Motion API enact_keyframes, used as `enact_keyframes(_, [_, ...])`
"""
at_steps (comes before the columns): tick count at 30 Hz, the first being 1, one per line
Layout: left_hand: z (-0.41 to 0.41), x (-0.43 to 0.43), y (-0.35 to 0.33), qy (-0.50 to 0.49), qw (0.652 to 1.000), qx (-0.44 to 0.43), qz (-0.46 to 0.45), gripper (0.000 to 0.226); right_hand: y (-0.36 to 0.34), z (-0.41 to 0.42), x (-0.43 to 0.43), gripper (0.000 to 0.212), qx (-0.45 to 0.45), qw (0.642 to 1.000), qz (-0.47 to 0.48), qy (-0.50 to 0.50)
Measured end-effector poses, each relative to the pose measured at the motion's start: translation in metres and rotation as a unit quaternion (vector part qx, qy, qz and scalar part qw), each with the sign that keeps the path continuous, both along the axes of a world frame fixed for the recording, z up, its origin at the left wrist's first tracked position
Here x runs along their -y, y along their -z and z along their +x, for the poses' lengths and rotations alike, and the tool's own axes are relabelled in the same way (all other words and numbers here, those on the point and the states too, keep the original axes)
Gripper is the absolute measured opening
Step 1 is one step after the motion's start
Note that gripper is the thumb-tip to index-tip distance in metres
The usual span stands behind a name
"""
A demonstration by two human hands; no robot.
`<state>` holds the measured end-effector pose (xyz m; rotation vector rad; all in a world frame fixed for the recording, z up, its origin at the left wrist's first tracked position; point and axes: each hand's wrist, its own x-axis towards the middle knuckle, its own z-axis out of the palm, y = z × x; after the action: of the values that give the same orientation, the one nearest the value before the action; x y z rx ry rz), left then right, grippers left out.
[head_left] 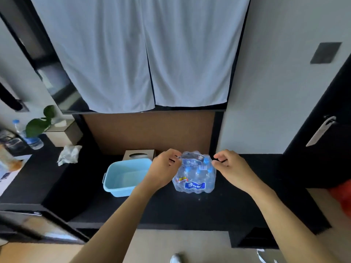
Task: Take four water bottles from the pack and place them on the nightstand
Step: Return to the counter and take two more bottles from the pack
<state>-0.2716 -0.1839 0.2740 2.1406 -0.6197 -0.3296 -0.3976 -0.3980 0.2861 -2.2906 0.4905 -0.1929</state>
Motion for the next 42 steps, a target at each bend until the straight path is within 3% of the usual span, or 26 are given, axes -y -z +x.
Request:
enact_keyframes(6, [0.132, 0.072, 0.120, 0.004, 0.993, -0.104, 0.054, 0.025, 0.098, 0.124, 0.056, 0.013, -0.089, 0.994, 0.051, 0.038])
enact_keyframes(13, [0.190, 0.135, 0.239, 0.065, 0.972, -0.158, 0.162, 0.049, 0.212, 0.209, 0.072, 0.028, -0.126, 0.989, 0.080, 0.020])
enact_keyframes(18, [0.198, 0.140, 0.281, 0.093, 0.958, -0.154, 0.224, 0.044, 0.264, 0.222, 0.078, 0.036, -0.207, 0.976, -0.016, -0.059])
enact_keyframes(23, [0.201, 0.140, 0.294, 0.051, 0.964, -0.214, 0.148, 0.029, 0.279, 0.221, 0.090, 0.037, -0.256, 0.954, -0.132, -0.080])
enact_keyframes(32, [0.189, 0.139, 0.299, 0.047, 0.968, -0.163, 0.185, 0.035, 0.286, 0.231, 0.094, 0.037, -0.268, 0.938, -0.205, -0.077])
enact_keyframes(38, [0.177, 0.147, 0.311, 0.023, 0.974, -0.067, 0.215, 0.045, 0.304, 0.229, 0.088, 0.043, -0.274, 0.923, -0.260, -0.070])
enact_keyframes(42, [0.166, 0.149, 0.323, -0.029, 0.980, -0.009, 0.194, 0.042, 0.316, 0.227, 0.089, 0.039, -0.223, 0.947, -0.230, -0.016])
